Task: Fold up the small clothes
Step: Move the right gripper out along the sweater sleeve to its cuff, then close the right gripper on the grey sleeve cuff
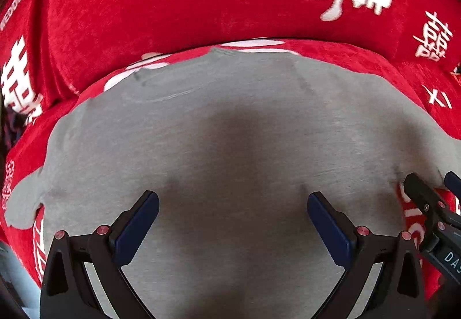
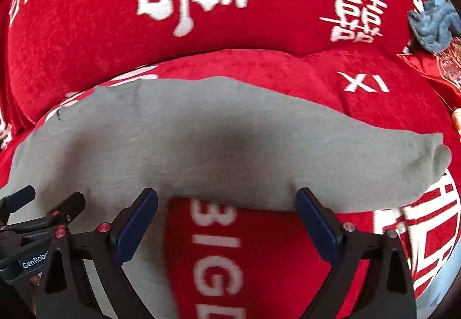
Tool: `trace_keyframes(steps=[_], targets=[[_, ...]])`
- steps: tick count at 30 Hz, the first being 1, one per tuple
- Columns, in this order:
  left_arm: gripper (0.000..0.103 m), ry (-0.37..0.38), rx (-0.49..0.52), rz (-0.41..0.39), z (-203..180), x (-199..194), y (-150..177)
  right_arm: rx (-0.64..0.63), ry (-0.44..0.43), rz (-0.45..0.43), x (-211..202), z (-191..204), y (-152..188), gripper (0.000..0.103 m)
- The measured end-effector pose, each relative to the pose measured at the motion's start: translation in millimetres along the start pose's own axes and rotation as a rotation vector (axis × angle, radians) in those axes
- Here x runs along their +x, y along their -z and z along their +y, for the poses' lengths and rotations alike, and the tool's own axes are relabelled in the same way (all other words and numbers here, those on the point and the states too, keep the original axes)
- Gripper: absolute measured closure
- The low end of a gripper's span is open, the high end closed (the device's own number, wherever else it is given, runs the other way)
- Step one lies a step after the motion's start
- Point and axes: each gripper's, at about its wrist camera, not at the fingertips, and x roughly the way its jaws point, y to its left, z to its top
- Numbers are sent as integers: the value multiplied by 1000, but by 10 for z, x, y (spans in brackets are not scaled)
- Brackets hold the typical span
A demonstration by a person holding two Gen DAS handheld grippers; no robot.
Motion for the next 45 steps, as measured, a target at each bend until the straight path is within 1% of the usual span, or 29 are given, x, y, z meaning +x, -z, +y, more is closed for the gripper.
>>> trace_keyframes(steps=[9, 15, 18, 21, 22, 25, 27, 28, 29, 30, 32, 33, 34, 35, 36, 37, 38, 39, 40, 42, 43, 44, 45], targets=[[0, 11, 79, -10, -561, -20, -122, 71, 47, -20, -26, -572, -15, 6], [0, 4, 120, -14, -888, -31, -256, 130, 95, -32, -47, -1070, 16, 6], [0, 26, 125, -14, -986, -36, -311, 191, 150, -45, -85, -1453, 64, 6], [0, 27, 136, -16, -1095, -23, -334, 251, 198, -57, -132, -1792, 79, 6], [0, 27, 143, -18, -1139, -22, -336, 274, 235, -67, -162, -1950, 90, 6], [0, 30, 153, -21, -1221, -21, -343, 323, 299, -75, -183, -2270, 115, 6], [0, 33, 157, -21, -1263, -14, -351, 360, 302, -57, -138, -2431, 139, 8], [0, 38, 160, -18, -1290, -1, -355, 384, 283, -46, -99, -2509, 159, 10], [0, 39, 161, -15, -1312, 14, -358, 387, 278, -57, -65, -2527, 159, 10], [0, 40, 162, -13, -1327, 25, -355, 367, 284, -79, -63, -2505, 148, 11], [0, 45, 161, -8, -1359, 55, -359, 312, 237, -83, 44, -2441, 61, 11], [0, 47, 159, -7, -1362, 58, -366, 275, 256, -90, 98, -2404, 2, 19], [0, 49, 158, -6, -1364, 56, -372, 252, 272, -90, 137, -2382, -30, 42], [0, 54, 158, -7, -1360, 44, -377, 220, 308, -87, 182, -2368, -75, 58], [0, 63, 155, -17, -1338, 19, -393, 196, 321, -90, 190, -2370, -107, 92], [0, 66, 148, -29, -1317, -3, -408, 201, 264, -88, 177, -2394, -116, 91], [0, 65, 140, -39, -1295, -18, -429, 229, 189, -95, 140, -2438, -108, 91], [0, 62, 130, -45, -1270, -23, -455, 241, 169, -120, 72, -2460, -89, 91], [0, 61, 113, -42, -1239, -12, -488, 244, 175, -160, -27, -2472, -57, 91], [0, 54, 81, -17, -1195, 52, -533, 289, 148, -209, -173, -2543, 9, 91], [0, 38, 82, -1, -1198, 96, -535, 326, 129, -236, -265, -2598, 65, 91], [0, 21, 96, 17, -1226, 146, -529, 344, 118, -248, -302, -2625, 93, 91], [0, 16, 112, 20, -1257, 170, -512, 359, 104, -256, -320, -2644, 113, 91]])
